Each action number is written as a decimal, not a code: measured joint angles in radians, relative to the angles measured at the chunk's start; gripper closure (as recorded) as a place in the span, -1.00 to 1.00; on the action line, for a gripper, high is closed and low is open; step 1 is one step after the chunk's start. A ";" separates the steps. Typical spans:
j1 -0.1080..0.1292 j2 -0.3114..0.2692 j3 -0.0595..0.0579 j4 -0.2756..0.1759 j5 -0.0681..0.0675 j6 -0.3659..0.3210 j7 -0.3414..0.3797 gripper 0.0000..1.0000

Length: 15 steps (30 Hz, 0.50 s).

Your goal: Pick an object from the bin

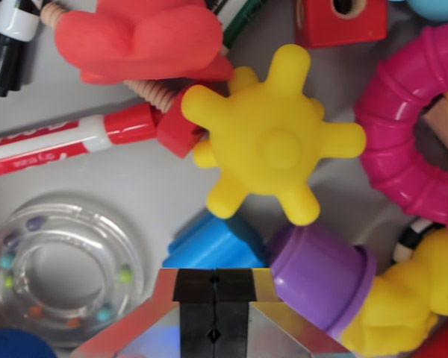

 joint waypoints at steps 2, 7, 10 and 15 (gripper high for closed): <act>0.001 -0.020 -0.001 -0.001 -0.002 -0.019 0.001 1.00; 0.002 -0.065 -0.002 -0.003 -0.005 -0.064 0.004 1.00; 0.002 -0.089 -0.003 -0.003 -0.006 -0.088 0.005 1.00; 0.002 -0.132 -0.003 -0.001 -0.010 -0.137 0.008 1.00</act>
